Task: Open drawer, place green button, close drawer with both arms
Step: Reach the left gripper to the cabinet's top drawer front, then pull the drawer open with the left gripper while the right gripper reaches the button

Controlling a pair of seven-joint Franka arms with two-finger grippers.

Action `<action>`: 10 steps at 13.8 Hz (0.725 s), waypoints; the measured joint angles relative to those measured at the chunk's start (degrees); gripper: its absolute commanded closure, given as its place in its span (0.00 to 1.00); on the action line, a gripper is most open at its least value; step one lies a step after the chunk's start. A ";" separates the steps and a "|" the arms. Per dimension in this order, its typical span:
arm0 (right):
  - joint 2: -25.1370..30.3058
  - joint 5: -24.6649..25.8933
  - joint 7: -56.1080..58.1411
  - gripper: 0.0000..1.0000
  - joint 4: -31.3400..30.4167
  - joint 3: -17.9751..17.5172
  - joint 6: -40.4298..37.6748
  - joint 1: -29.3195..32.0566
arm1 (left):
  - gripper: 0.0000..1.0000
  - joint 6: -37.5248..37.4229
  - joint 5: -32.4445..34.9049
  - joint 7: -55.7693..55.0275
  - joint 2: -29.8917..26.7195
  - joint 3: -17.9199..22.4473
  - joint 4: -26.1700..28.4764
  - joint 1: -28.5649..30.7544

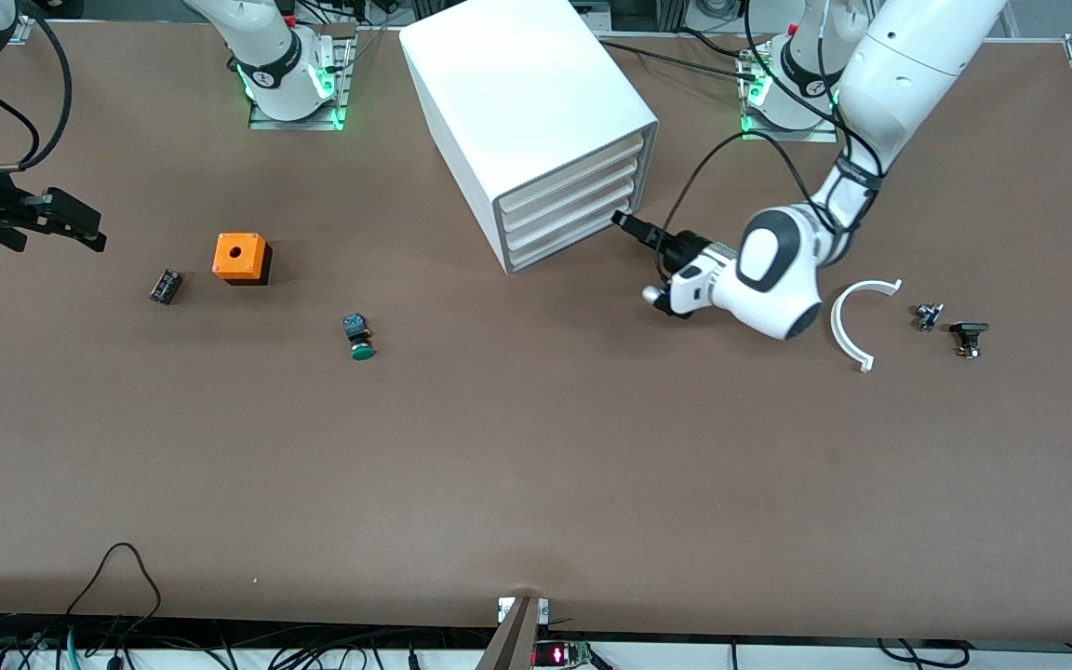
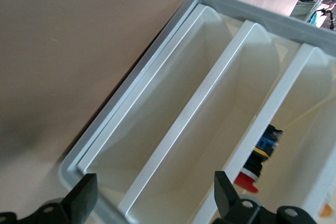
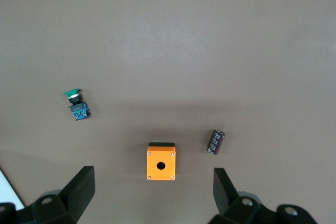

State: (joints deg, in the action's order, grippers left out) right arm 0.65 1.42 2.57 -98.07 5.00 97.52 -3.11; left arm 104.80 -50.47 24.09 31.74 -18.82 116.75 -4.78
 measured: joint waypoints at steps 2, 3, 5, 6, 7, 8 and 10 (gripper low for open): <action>0.00 0.00 0.00 0.00 0.00 -0.02 0.00 0.00 | 0.07 3.66 -0.90 0.04 0.01 -2.23 1.93 -0.40; 0.00 0.00 0.00 0.00 0.00 -0.04 0.01 0.00 | 0.15 4.90 -1.06 0.07 0.00 -2.89 2.79 -0.72; -0.01 0.00 0.00 0.00 0.00 -0.16 0.02 0.00 | 0.44 5.68 -1.11 0.14 0.01 -3.25 3.91 -1.28; -0.02 0.00 0.00 0.00 0.00 -0.30 0.02 -0.01 | 0.63 5.79 -1.11 0.31 0.01 -3.25 4.36 -1.46; -0.02 -0.01 0.01 0.00 0.00 -0.45 0.02 -0.02 | 0.85 6.07 -1.11 0.79 0.01 -3.25 4.78 -1.53; -0.03 -0.03 0.01 0.00 0.00 -0.58 0.02 -0.07 | 1.00 6.55 -1.11 1.24 0.03 -3.25 5.16 -1.53; -0.13 -0.07 0.01 0.00 -0.01 -0.86 0.00 -0.19 | 1.00 8.09 -1.20 1.80 0.04 -3.26 5.55 -1.50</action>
State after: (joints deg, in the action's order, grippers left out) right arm 0.52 1.35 2.58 -98.08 4.14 97.53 -3.30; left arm 112.89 -51.67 25.88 31.78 -22.07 122.30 -6.28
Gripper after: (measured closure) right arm 0.000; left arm 0.537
